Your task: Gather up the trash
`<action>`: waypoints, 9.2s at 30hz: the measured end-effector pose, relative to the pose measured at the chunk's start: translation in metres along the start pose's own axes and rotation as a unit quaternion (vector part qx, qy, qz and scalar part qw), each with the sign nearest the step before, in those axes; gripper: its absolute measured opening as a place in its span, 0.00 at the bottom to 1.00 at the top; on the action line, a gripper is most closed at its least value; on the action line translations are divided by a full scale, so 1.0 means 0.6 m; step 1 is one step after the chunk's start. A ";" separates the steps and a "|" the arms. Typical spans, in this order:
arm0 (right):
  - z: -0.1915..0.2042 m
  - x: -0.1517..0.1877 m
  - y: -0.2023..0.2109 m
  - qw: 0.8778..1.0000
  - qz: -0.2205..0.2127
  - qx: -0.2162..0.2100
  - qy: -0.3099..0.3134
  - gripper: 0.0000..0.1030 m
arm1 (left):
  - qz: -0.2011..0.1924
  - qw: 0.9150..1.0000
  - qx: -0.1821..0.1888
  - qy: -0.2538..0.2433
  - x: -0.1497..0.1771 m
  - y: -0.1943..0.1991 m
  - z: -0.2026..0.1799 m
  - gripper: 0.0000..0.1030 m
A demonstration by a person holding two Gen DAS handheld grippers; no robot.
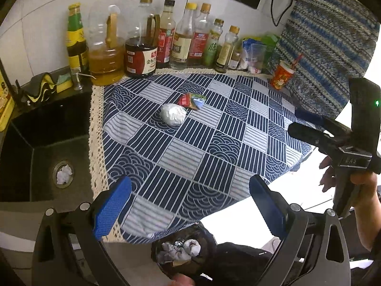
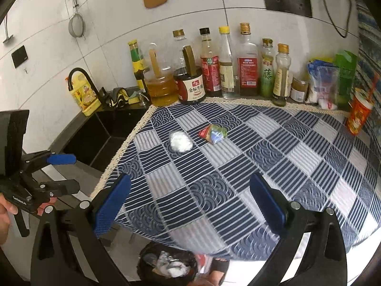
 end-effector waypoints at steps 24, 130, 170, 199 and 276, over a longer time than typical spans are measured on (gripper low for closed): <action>-0.117 -0.092 -0.242 0.986 0.120 -0.098 0.055 0.96 | 0.111 0.993 -0.043 0.025 -0.113 -0.260 0.065 0.93; 0.160 0.272 0.058 0.994 0.075 0.020 0.082 0.46 | 0.028 0.996 0.071 -0.051 0.177 0.041 -0.105 0.50; 0.040 0.574 -0.207 0.934 0.352 0.025 -0.052 0.46 | 0.239 0.962 0.101 0.087 0.444 -0.289 -0.041 0.50; 0.038 0.535 -0.132 0.957 0.287 0.011 -0.047 0.64 | 0.195 0.964 0.064 0.171 0.412 -0.223 -0.019 0.73; 0.009 0.160 0.344 0.996 -0.073 0.048 -0.036 0.95 | -0.066 0.994 -0.077 0.038 0.096 0.213 -0.209 0.93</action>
Point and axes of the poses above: each gripper's, at about its wrist camera, not at the fingertips, and y roughly against the way its jaws point, z to its left, x to its underside, the point moved 8 cm from there along -y, roughly the way its jaws point, and after that the axes turned 11 degrees about -y, right-handed, at the moved point
